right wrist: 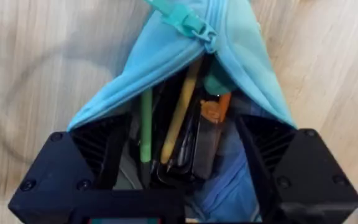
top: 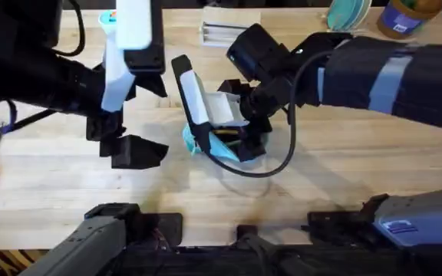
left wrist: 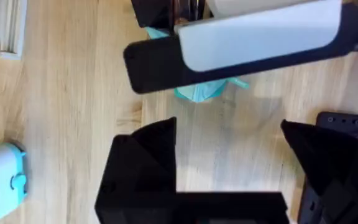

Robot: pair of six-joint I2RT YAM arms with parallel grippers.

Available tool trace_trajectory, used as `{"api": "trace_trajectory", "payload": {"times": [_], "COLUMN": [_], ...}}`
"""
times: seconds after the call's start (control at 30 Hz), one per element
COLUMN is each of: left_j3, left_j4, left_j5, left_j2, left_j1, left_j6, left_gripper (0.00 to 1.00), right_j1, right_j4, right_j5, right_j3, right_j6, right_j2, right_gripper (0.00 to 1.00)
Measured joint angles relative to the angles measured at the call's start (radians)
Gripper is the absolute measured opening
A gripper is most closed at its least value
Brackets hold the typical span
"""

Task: Unzip the bag, pick up the pens from the table one at a time and place them inside, then zip the bag closed.

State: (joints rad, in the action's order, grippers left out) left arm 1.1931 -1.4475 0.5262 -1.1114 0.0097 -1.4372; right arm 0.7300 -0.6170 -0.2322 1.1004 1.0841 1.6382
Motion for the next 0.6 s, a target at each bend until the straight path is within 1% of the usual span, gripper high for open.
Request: {"api": "trace_trajectory", "payload": {"times": [0.3, 0.4, 0.5, 0.6], "left_j3": [0.000, 0.000, 0.000, 0.000], "left_j4": [-0.008, -0.022, -0.062, -0.107], "left_j5": [-0.009, -0.015, -0.011, 0.005], "left_j2": [0.000, -0.003, -0.024, -0.071], "left_j1": [0.000, 0.009, 0.046, 0.108], "left_j6": [-0.002, -0.027, -0.088, -0.174], "left_gripper": [0.993, 0.994, 0.993, 0.993], "right_j1": [0.000, 0.000, 0.000, 0.000], "right_j4": [-0.002, -0.007, -0.033, -0.063], "right_j5": [0.002, 0.004, 0.008, 0.016], "right_j3": [0.000, 0.000, 0.014, 0.035], "right_j6": [-0.056, -0.087, -0.128, -0.186], "right_j2": [0.000, 0.000, -0.002, -0.025], "right_gripper": [0.998, 0.996, 0.997, 0.997]}}
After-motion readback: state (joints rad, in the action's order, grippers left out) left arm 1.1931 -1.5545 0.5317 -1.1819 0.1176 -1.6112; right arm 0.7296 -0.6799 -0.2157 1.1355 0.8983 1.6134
